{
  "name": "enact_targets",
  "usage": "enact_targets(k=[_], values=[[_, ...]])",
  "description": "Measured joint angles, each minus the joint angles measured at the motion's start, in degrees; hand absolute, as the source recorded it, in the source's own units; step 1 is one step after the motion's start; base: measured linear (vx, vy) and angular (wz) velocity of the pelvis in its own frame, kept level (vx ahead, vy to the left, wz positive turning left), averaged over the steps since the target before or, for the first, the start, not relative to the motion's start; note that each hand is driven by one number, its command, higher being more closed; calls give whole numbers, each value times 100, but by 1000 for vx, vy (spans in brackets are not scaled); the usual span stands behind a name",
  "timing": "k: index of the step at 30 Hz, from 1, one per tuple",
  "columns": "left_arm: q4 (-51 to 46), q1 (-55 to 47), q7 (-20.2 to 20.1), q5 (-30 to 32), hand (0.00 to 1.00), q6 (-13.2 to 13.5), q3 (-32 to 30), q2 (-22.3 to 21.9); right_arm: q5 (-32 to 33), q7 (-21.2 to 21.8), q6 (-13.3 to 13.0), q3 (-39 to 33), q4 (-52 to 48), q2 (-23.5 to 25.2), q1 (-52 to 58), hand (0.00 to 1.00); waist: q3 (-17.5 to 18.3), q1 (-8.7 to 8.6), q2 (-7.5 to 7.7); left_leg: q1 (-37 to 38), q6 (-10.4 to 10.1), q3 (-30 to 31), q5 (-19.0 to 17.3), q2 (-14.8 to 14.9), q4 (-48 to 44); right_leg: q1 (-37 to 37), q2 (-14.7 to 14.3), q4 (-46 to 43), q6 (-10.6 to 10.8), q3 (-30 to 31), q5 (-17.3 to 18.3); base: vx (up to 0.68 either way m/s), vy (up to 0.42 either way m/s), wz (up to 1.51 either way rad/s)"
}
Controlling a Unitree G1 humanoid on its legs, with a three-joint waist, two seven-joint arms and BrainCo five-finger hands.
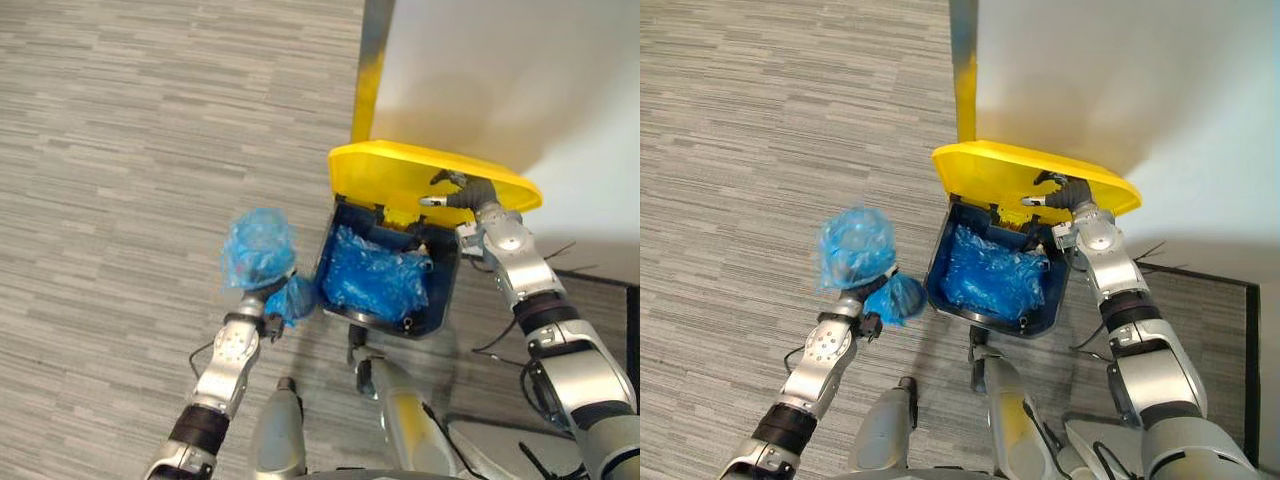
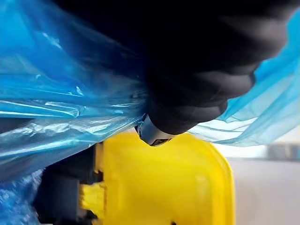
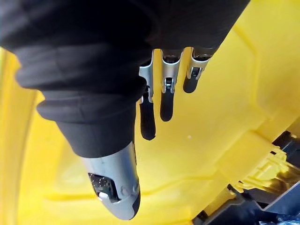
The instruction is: Gather rubbish on tea table into small bin, then transfer packed bag to large trash can.
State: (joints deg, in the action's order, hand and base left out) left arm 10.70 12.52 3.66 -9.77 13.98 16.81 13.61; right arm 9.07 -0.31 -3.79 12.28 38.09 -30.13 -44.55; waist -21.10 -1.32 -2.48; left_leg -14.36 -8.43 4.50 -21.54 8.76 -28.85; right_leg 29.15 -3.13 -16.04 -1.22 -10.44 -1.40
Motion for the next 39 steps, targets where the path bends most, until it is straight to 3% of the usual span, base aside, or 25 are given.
enact_targets(k=[9, 15, 16, 22, 31, 36, 39], values=[[-46, 1457, 58, -367, 100, 197, 729, -189, -28, 54, -32, 394, 113, -156, -521, 0, -450, -169, -2, -128, 94, -364, -46, -162, -60, 171, 24, 156, 51, 408, -272, -40, 45, -20], [2222, 2801, 340, -261, 100, 65, 888, -603, -89, 43, -30, 1045, 112, 4, -1195, 0, -616, -243, -8, -501, 192, -769, -105, -173, -206, 676, -35, 196, -1, 779, -483, 29, 34, -32], [2685, 3006, 414, -136, 0, -26, 890, -693, -163, 42, -29, 1115, 112, 115, -1321, 0, -620, -258, -2, -598, 209, -852, -117, -174, -230, 811, -52, 172, 16, 854, -504, 51, 27, -29], [4069, 3506, 386, 458, 0, -467, 728, -1253, -293, -28, -9, 1318, 28, 621, -1763, 0, -636, -270, -9, -989, 222, -1048, -294, -68, -512, 1275, -169, 26, 19, 983, -505, 79, 13, -22], [4020, 3425, 381, 1375, 0, -602, 328, -1463, -289, -246, -4, 1291, -905, 975, -1860, 0, -636, -241, -8, -1178, 306, -1232, -449, -8, -784, 1456, -188, -112, 22, 1061, -504, 32, 18, -9], [3548, 2837, 484, 1617, 0, -627, 90, -1466, -352, -493, -12, 796, -1632, 1297, -1084, 0, -629, -196, 5, -974, 314, -1114, -466, 11, -950, 1140, -92, -196, 39, 864, -487, 0, 22, 20], [3342, 2473, 608, 1721, 0, -595, -39, -1436, -518, -577, -33, 600, -1710, 1504, -414, 0, -623, -81, 17, -655, 319, -1004, -463, -49, -1055, 717, -4, -228, 54, 774, -475, -74, 27, 25]])
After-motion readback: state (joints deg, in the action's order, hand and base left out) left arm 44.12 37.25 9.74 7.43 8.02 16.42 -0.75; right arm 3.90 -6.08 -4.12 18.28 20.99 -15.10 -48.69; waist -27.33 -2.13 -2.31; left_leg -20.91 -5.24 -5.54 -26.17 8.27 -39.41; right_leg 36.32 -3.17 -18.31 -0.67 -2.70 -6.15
